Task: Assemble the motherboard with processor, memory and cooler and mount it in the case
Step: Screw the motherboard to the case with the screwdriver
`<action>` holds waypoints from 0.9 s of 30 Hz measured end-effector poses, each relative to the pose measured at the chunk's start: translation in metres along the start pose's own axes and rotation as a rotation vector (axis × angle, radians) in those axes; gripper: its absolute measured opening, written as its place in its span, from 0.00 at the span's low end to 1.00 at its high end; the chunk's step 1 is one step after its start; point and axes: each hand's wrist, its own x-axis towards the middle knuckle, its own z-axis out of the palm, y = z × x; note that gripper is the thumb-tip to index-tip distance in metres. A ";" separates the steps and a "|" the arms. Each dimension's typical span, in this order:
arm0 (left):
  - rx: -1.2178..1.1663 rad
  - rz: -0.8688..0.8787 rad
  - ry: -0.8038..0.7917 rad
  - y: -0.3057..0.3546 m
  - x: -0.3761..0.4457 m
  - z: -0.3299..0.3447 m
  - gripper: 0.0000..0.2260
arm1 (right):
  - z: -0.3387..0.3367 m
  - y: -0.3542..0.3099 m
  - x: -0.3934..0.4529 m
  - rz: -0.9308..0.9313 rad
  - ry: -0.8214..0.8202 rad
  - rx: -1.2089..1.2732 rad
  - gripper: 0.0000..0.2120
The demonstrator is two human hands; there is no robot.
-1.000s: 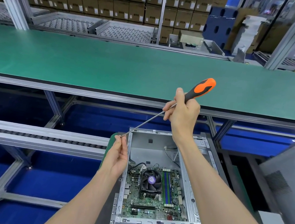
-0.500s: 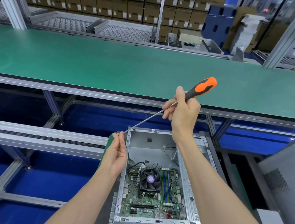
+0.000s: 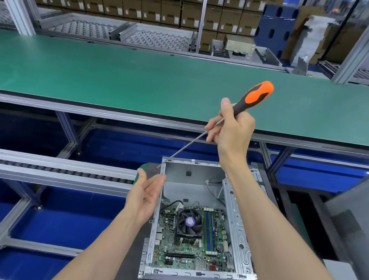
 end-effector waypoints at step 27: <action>1.569 0.363 -0.455 -0.001 -0.024 0.007 0.03 | 0.011 0.036 -0.060 -0.378 -0.246 -0.549 0.16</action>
